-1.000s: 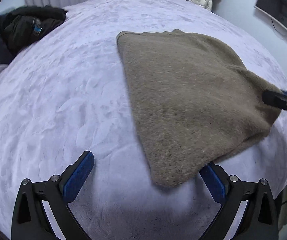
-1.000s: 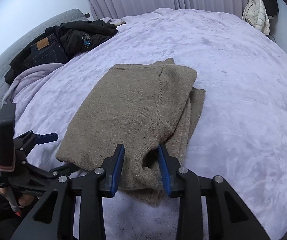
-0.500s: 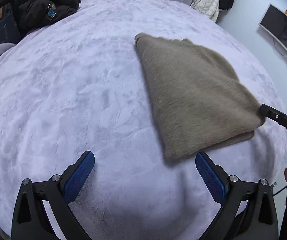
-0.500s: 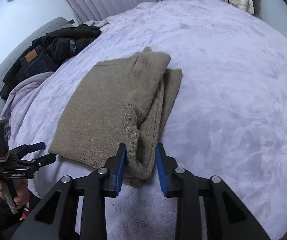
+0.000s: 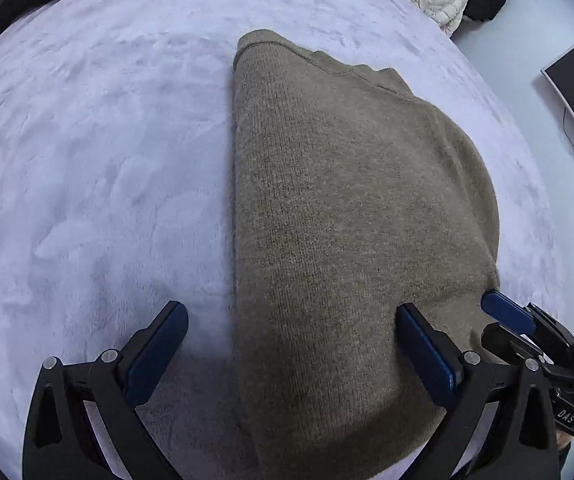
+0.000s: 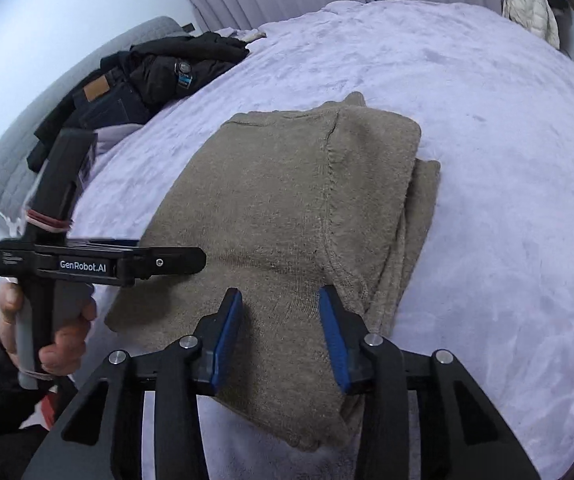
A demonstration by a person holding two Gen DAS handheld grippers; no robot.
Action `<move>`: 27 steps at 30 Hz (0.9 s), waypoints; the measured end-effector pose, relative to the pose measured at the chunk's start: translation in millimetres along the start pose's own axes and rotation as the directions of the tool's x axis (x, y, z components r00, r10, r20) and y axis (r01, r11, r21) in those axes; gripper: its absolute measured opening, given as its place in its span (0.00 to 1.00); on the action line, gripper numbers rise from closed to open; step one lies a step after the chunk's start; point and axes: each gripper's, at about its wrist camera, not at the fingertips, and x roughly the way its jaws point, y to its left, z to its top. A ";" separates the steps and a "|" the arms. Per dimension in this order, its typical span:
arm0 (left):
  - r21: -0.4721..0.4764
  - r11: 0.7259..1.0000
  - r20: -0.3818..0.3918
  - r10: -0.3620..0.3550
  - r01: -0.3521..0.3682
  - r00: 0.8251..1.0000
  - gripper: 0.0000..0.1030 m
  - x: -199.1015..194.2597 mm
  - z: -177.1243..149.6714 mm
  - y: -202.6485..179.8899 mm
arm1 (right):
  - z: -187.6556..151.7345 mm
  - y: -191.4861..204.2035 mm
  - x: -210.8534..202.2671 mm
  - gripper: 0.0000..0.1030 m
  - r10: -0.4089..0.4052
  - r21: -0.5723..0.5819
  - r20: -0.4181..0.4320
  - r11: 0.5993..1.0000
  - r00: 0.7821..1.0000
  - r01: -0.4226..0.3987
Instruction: Fold small clothes
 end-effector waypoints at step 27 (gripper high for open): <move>0.023 0.954 -0.032 0.299 -0.298 0.954 1.00 49.3 135.4 -10.6 | 125.7 -16.4 57.1 0.69 -0.022 -0.203 -0.094 0.979 0.995 0.003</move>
